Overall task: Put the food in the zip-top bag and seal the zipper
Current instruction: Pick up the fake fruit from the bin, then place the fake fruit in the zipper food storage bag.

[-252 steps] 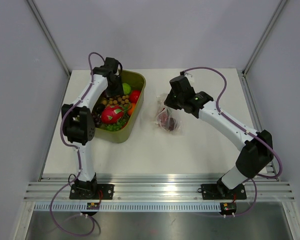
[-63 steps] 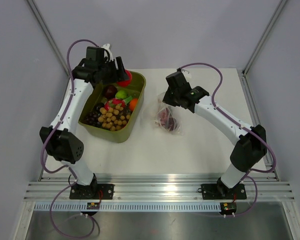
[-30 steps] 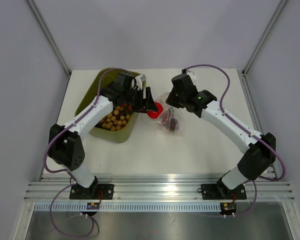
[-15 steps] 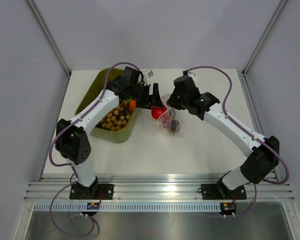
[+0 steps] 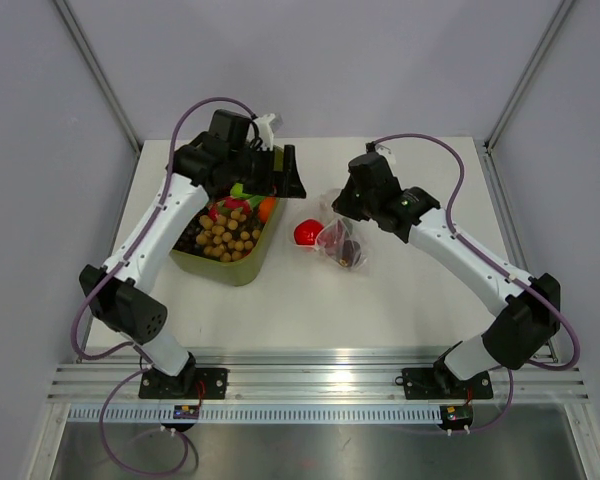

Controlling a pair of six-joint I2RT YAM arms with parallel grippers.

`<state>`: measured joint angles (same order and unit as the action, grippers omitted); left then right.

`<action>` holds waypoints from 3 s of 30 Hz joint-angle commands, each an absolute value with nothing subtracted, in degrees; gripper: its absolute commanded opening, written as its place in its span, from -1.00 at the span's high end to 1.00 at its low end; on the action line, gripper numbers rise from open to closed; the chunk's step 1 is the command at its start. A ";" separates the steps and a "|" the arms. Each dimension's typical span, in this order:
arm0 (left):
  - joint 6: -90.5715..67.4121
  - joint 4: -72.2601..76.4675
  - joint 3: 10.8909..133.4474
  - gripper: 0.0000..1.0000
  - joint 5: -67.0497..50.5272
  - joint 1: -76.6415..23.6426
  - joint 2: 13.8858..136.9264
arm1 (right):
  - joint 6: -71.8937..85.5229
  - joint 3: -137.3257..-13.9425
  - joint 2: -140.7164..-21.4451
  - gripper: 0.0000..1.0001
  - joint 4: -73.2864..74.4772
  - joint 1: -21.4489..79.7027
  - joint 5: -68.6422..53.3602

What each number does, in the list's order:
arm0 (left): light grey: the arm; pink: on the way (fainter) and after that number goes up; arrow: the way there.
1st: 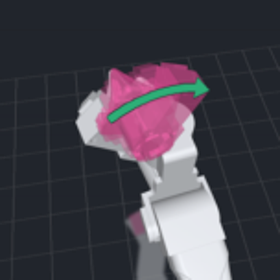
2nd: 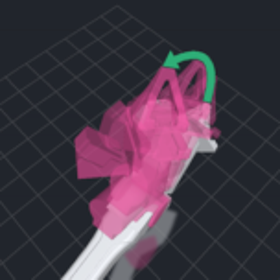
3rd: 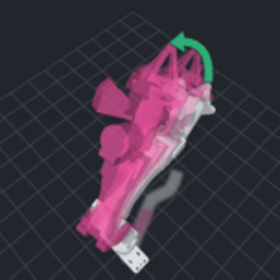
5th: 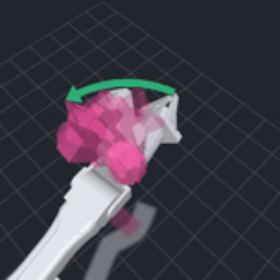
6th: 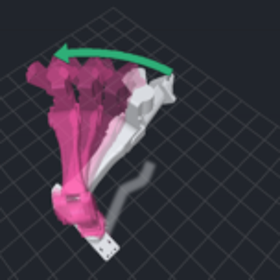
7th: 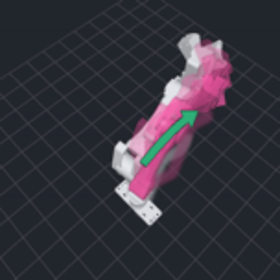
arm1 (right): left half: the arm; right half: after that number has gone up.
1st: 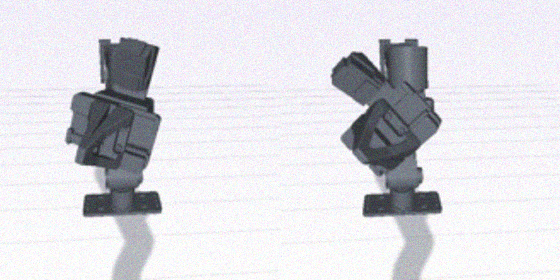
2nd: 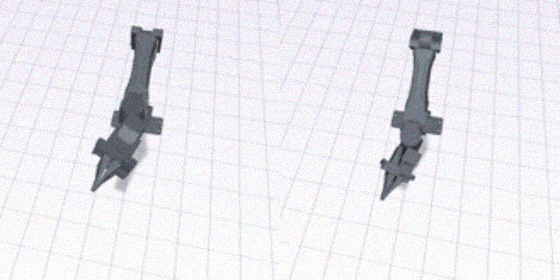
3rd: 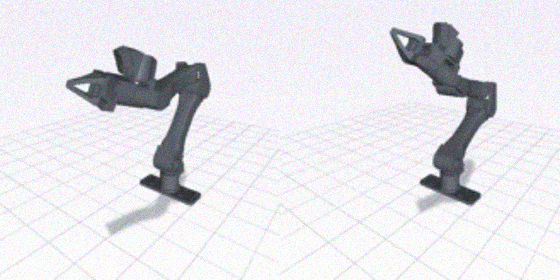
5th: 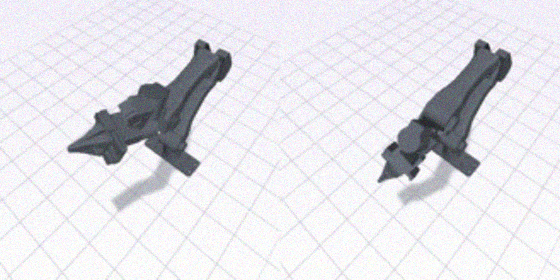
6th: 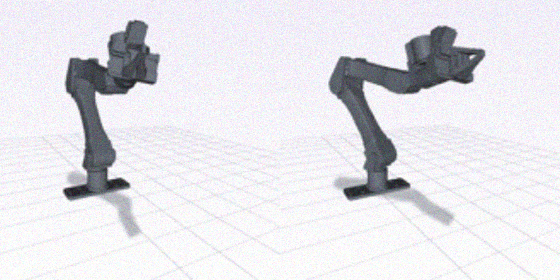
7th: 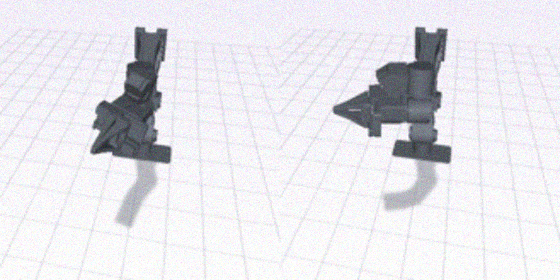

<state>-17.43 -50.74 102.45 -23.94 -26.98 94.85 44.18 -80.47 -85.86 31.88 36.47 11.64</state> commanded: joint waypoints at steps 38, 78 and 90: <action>-8.52 -47.72 124.19 -0.86 23.12 -11.25 130.87 | 42.36 -85.07 -87.01 1.00 29.97 36.21 8.70; -16.60 -46.23 99.06 0.35 -8.16 -13.44 87.64 | 42.45 -83.15 -85.69 1.00 29.89 36.30 9.85; -30.57 -28.31 78.32 0.34 -37.17 -20.56 80.07 | 42.80 -83.67 -86.13 1.00 29.35 36.30 9.76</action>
<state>-23.75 -38.72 81.30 -25.50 -19.73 81.91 42.35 -82.78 -87.39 32.16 36.47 9.41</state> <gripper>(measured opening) 0.756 0.012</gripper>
